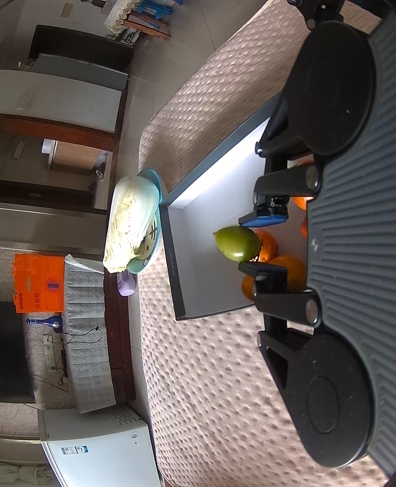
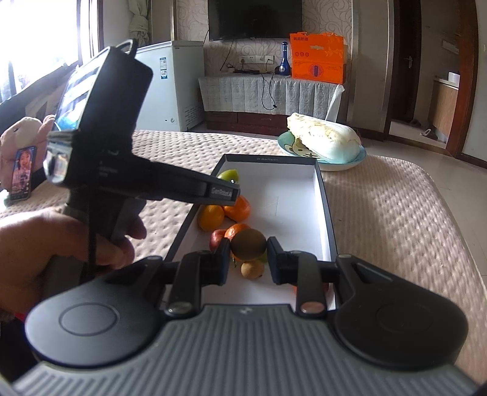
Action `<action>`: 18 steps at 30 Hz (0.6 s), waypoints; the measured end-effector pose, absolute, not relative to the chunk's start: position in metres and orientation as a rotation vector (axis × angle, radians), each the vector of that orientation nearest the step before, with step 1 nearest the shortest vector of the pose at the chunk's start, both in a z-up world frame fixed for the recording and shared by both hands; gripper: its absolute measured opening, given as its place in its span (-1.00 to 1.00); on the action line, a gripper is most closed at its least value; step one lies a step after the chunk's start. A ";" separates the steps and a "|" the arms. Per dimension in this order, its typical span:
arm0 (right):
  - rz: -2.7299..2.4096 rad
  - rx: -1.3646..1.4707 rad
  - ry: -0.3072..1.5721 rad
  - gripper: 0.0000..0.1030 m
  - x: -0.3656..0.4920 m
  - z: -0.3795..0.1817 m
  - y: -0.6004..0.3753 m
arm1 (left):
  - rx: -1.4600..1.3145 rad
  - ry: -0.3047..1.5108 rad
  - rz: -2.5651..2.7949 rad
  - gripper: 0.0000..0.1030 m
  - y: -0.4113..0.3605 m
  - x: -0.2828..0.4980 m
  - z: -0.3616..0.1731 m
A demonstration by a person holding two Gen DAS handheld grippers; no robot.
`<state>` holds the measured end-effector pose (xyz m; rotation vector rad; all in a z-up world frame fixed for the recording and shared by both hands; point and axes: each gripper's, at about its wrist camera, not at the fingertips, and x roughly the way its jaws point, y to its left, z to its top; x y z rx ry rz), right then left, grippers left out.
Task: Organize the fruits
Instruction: 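Carry the green pear into the box while the right tool carries the kiwi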
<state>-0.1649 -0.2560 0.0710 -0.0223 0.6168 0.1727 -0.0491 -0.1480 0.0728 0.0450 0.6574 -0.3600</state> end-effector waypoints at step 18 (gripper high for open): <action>0.162 -0.033 0.635 -0.44 -0.166 0.067 -0.257 | 0.044 0.651 -0.400 -0.45 -0.155 -0.048 0.072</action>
